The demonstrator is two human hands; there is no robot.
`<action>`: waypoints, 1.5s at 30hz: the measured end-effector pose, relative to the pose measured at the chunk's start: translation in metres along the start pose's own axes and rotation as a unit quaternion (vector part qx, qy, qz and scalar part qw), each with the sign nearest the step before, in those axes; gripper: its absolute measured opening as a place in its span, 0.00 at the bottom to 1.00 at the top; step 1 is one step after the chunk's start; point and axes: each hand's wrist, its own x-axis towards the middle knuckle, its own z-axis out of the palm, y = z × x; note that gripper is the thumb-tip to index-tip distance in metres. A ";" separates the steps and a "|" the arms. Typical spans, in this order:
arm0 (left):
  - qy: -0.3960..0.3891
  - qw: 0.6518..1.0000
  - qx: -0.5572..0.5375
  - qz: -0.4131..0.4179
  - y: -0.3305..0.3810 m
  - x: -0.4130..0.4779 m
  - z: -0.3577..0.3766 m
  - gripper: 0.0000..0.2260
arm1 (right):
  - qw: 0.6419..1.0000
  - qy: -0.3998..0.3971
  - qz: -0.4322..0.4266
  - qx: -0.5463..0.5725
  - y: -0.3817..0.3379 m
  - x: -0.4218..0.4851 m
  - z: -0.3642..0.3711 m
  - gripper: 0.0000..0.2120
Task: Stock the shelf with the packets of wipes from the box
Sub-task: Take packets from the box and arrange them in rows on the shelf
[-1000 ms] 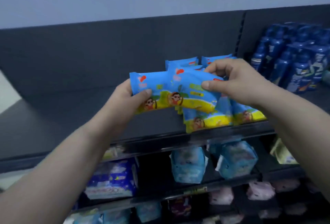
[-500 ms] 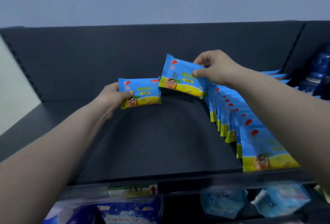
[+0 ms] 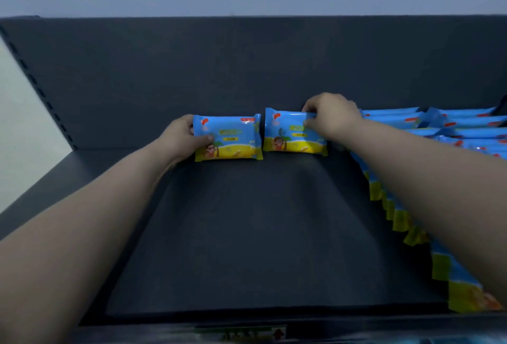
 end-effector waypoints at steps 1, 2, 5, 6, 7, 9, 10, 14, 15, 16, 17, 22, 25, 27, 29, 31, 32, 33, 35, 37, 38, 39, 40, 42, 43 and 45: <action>0.017 0.999 0.028 0.009 -0.001 0.001 0.000 0.13 | 0.999 0.021 -0.013 -0.028 -0.001 -0.001 0.003 0.10; 0.035 0.998 0.052 0.017 -0.002 0.002 0.001 0.13 | 0.997 0.040 -0.025 -0.056 -0.001 -0.001 0.006 0.12; 0.062 0.995 0.080 0.022 -0.008 0.001 0.003 0.17 | 0.990 0.069 -0.044 -0.114 -0.004 -0.004 0.012 0.16; 0.060 0.995 0.082 0.022 -0.009 0.001 0.005 0.19 | 0.989 0.065 -0.044 -0.123 -0.005 -0.006 0.013 0.18; 0.056 0.995 0.084 0.023 -0.010 0.000 0.006 0.21 | 0.989 0.055 -0.042 -0.133 -0.006 -0.008 0.013 0.20; 0.057 0.994 0.092 0.022 -0.010 -0.004 0.009 0.23 | 0.986 0.038 -0.041 -0.160 -0.008 -0.012 0.016 0.24; 0.062 0.993 0.096 0.021 -0.009 -0.005 0.011 0.23 | 0.983 0.038 -0.041 -0.175 -0.008 -0.013 0.019 0.26; 0.082 0.991 0.104 0.016 -0.006 -0.013 0.016 0.29 | 0.981 0.055 -0.034 -0.180 -0.009 -0.020 0.023 0.28; 0.085 0.991 0.104 0.009 -0.006 -0.015 0.015 0.33 | 0.981 0.057 -0.033 -0.180 -0.009 -0.022 0.021 0.28; 0.090 0.990 0.106 0.001 -0.005 -0.018 0.013 0.37 | 0.981 0.061 -0.032 -0.183 -0.010 -0.024 0.018 0.29; 0.098 0.989 0.110 -0.001 -0.005 -0.020 0.010 0.39 | 0.980 0.065 -0.032 -0.185 -0.010 -0.027 0.014 0.29; 0.127 0.972 0.182 0.077 0.019 -0.047 0.013 0.38 | 0.983 0.078 -0.034 -0.164 -0.009 -0.047 -0.016 0.26; 0.106 0.954 0.221 0.170 0.047 -0.073 0.034 0.34 | 0.986 0.086 -0.048 -0.133 -0.003 -0.067 -0.041 0.25; 0.092 0.941 0.230 0.232 0.064 -0.094 0.053 0.32 | 0.989 0.086 -0.057 -0.103 0.005 -0.085 -0.059 0.28; 0.085 0.929 0.224 0.283 0.080 -0.116 0.073 0.31 | 0.991 0.093 -0.064 -0.075 0.017 -0.112 -0.077 0.30; 0.079 0.919 0.220 0.317 0.096 -0.139 0.096 0.30 | 0.991 0.099 -0.068 -0.061 0.033 -0.143 -0.092 0.31; 0.076 0.914 0.216 0.334 0.105 -0.152 0.108 0.30 | 0.991 0.099 -0.069 -0.059 0.044 -0.160 -0.098 0.31; 0.071 0.909 0.211 0.351 0.113 -0.164 0.122 0.30 | 0.991 0.100 -0.070 -0.058 0.057 -0.178 -0.104 0.32; 0.060 0.897 0.201 0.388 0.132 -0.190 0.150 0.29 | 0.991 0.110 -0.059 -0.054 0.084 -0.216 -0.116 0.32; 0.043 0.884 0.191 0.425 0.150 -0.218 0.182 0.29 | 0.990 0.127 -0.037 -0.050 0.115 -0.259 -0.127 0.31; 0.032 0.879 0.182 0.439 0.158 -0.233 0.199 0.28 | 0.989 0.134 -0.025 -0.052 0.130 -0.282 -0.133 0.30; 0.024 0.876 0.167 0.451 0.166 -0.248 0.216 0.27 | 0.989 0.137 -0.012 -0.055 0.145 -0.304 -0.138 0.30; 0.015 0.874 0.149 0.463 0.173 -0.264 0.232 0.26 | 0.988 0.139 0.002 -0.060 0.160 -0.326 -0.142 0.30; -0.010 0.865 0.115 0.488 0.185 -0.295 0.266 0.25 | 0.988 0.137 0.034 -0.069 0.189 -0.368 -0.149 0.31; -0.025 0.861 0.101 0.497 0.189 -0.308 0.282 0.24 | 0.987 0.133 0.051 -0.073 0.203 -0.388 -0.153 0.31; -0.062 0.857 0.081 0.505 0.196 -0.333 0.314 0.24 | 0.986 0.117 0.088 -0.079 0.229 -0.427 -0.158 0.32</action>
